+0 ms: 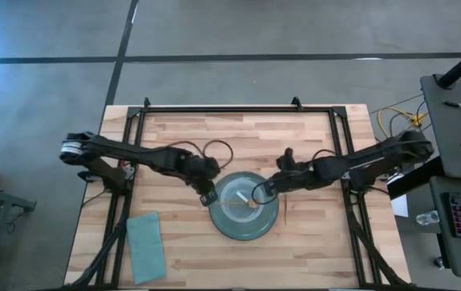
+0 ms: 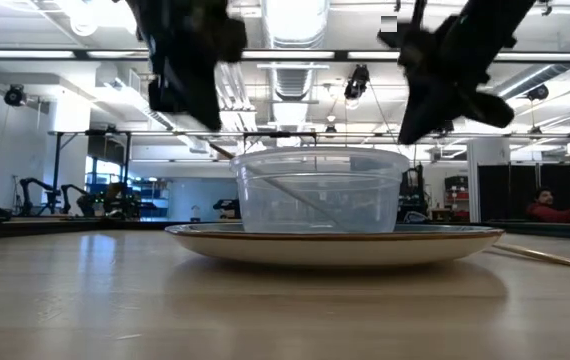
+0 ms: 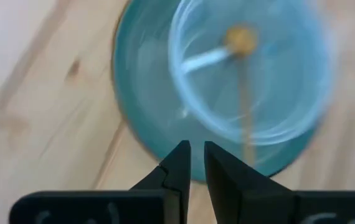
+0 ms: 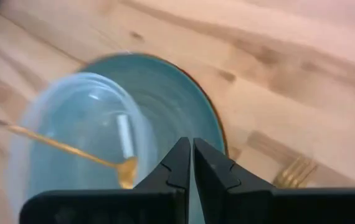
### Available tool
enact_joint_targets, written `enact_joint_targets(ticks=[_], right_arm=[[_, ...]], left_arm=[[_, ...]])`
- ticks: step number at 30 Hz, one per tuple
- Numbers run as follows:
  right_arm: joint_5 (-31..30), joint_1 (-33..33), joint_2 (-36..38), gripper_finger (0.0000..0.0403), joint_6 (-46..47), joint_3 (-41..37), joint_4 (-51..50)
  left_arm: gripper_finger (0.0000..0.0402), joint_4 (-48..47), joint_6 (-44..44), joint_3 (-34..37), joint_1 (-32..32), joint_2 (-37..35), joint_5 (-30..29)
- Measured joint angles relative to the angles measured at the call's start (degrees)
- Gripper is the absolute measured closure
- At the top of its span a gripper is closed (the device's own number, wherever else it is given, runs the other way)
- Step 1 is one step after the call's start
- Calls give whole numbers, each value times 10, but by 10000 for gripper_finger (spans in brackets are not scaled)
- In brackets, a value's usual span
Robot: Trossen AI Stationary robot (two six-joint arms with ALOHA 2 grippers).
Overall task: Set table place
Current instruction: Return to Home Position
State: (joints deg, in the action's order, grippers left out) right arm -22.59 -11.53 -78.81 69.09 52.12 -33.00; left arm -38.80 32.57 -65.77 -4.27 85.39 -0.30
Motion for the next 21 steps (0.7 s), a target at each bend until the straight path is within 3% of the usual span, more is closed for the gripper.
enact_joint_targets(ticks=[3, 10, 13, 17, 21], right_arm=[[4, 0, 44, 390, -12, 0, 1], [57, 0, 153, 390, 5, 0, 24], [57, -5, 188, 390, -92, 0, 90], [63, -19, 217, 390, -222, 0, 198], [61, -9, 236, 390, -181, 0, 212]], left_arm=[[369, 44, -3, 25, -1, -56, -2], [369, 28, 21, 37, -1, -157, -12], [369, 59, 61, 38, -1, -190, -5], [369, 132, -1, 38, -5, -222, 33], [369, 184, -22, 38, -5, -241, 80]])
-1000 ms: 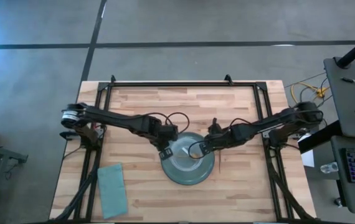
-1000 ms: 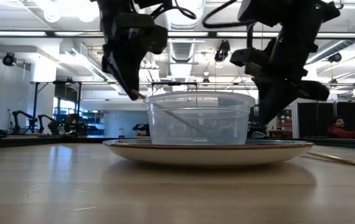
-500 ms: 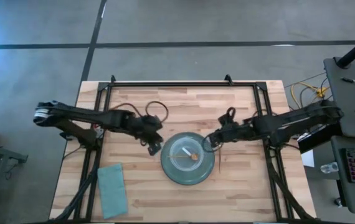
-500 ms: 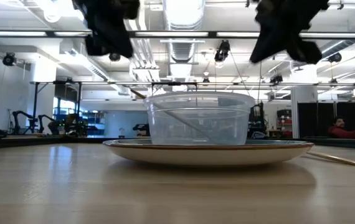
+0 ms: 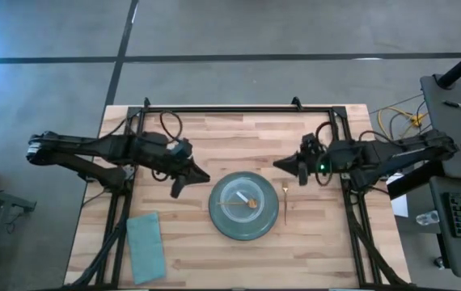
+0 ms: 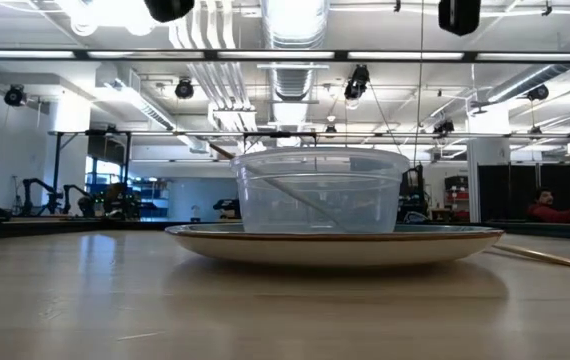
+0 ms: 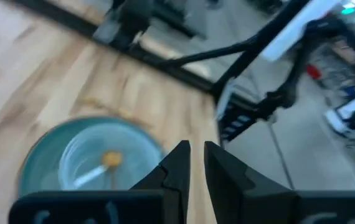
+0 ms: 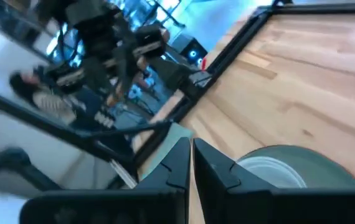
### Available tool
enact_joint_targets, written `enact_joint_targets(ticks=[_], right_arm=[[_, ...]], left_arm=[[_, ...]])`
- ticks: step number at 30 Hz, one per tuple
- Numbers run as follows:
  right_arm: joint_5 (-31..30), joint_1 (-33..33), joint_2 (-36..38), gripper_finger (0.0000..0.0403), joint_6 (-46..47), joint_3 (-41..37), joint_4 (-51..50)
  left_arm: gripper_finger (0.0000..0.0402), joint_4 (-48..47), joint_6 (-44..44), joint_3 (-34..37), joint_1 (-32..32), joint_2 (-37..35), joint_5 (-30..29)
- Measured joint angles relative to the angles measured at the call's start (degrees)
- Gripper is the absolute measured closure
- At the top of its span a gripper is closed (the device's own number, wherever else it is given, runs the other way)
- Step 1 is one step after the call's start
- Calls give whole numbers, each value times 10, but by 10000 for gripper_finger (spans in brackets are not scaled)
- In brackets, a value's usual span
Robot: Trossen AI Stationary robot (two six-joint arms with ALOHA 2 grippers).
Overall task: Set table place
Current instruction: Return to Home Position
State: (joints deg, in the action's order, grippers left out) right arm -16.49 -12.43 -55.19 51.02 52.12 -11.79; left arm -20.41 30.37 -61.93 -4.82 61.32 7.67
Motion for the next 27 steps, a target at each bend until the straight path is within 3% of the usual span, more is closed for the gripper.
enact_joint_targets(ticks=[3, 8, 11, 16, 20, 27], right_arm=[[23, -3, 7, 390, -15, -1, 24], [217, -11, 4, 390, -168, 0, 187], [269, -11, -1, 390, -198, -4, 253], [272, -2, 31, 390, -201, -54, 253], [269, 9, 102, 390, -186, -128, 292], [228, 11, 250, 390, -210, -252, 324]], left_arm=[[369, 44, -20, 3, 0, -9, 19], [369, 195, -83, 31, 0, -21, 92], [369, 310, -96, 81, 0, -31, 125], [369, 442, -65, 197, 13, -60, 129], [369, 509, -36, 287, 26, -106, 128], [369, 524, -38, 387, 27, -202, 58]])
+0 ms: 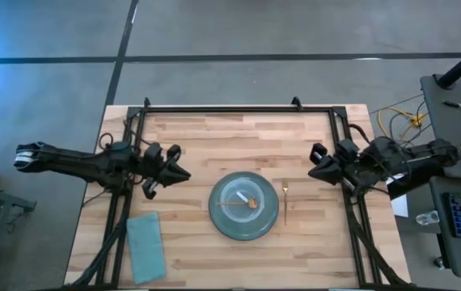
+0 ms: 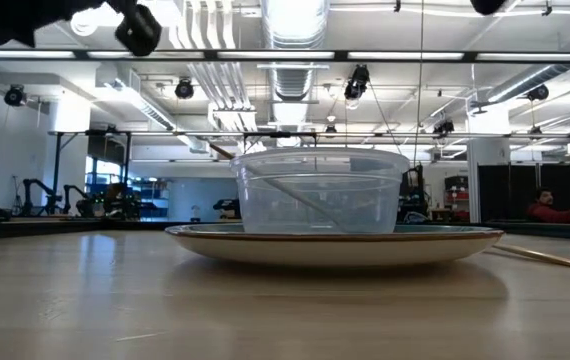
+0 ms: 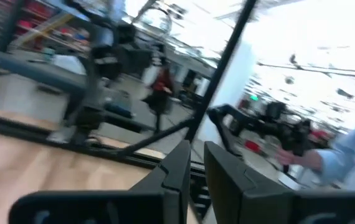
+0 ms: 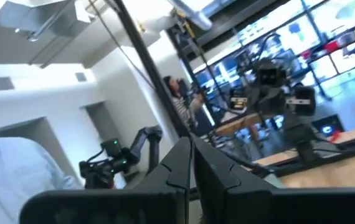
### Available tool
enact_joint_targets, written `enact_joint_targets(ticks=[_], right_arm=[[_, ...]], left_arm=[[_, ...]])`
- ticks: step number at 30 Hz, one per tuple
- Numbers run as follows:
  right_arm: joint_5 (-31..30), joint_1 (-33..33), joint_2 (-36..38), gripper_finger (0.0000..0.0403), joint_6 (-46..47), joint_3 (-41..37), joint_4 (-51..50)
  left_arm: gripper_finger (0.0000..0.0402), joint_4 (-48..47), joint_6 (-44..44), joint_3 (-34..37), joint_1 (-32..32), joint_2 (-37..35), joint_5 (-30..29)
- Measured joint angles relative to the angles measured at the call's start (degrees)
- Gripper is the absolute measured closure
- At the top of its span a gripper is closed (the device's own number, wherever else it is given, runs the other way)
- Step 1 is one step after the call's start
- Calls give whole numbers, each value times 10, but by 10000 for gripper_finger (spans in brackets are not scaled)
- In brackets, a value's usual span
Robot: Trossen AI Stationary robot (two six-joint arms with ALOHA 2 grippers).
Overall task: Set table place
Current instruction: Return to Home Position
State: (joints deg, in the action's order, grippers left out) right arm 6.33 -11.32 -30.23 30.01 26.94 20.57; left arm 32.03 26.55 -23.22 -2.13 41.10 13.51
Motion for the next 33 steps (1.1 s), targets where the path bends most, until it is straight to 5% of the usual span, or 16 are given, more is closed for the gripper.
enact_joint_targets(ticks=[8, 20, 25, 33], right_arm=[[-32, 0, 92, 390, -56, -93, 34], [-40, 0, 196, 390, -151, -238, 107], [-47, 0, 242, 390, -198, -264, 57], [-139, 0, 252, 390, -206, -264, -11]], left_arm=[[369, -1, -1, 96, 0, -81, -96], [369, -5, 71, 227, 2, -150, -99], [369, -107, 61, 227, 10, -175, -99], [369, -249, 59, 228, 14, -193, -100]])
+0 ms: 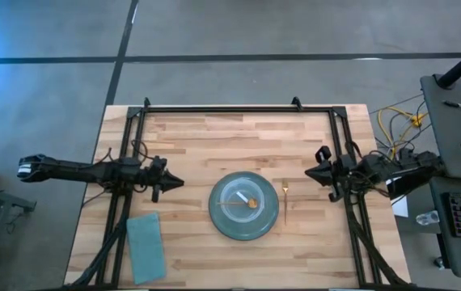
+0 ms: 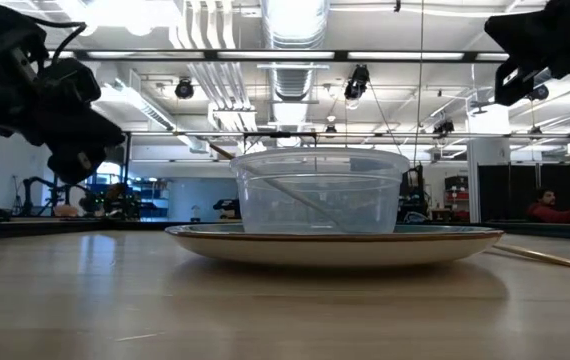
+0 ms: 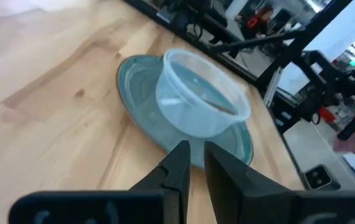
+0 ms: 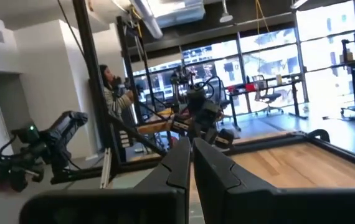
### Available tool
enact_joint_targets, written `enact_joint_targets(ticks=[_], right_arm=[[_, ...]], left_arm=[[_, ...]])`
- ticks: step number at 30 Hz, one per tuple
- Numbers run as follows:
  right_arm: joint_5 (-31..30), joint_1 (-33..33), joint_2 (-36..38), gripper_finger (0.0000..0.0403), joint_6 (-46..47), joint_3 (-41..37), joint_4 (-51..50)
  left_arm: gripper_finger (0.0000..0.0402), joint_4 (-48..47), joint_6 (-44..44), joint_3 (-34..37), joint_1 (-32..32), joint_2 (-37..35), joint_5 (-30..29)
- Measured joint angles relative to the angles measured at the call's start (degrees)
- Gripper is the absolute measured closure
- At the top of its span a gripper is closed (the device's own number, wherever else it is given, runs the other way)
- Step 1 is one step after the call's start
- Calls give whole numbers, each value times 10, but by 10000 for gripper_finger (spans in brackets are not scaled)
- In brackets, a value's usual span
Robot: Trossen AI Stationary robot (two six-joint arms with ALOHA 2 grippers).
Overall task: Set table place
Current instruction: Return to Home Position
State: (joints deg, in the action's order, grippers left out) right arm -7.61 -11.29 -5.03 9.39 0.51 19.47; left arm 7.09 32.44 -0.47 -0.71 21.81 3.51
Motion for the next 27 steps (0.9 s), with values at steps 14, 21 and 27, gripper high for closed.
enact_joint_targets(ticks=[14, 21, 27], right_arm=[[0, 0, -11, 390, 0, 0, 0], [0, 0, -11, 390, 0, 0, 0], [1, 0, -11, 390, 0, 0, 0]], left_arm=[[369, -1, -1, 1, 0, 44, 1], [369, -1, -1, 1, 0, 59, 1], [369, -1, -1, 1, 0, 71, 1]])
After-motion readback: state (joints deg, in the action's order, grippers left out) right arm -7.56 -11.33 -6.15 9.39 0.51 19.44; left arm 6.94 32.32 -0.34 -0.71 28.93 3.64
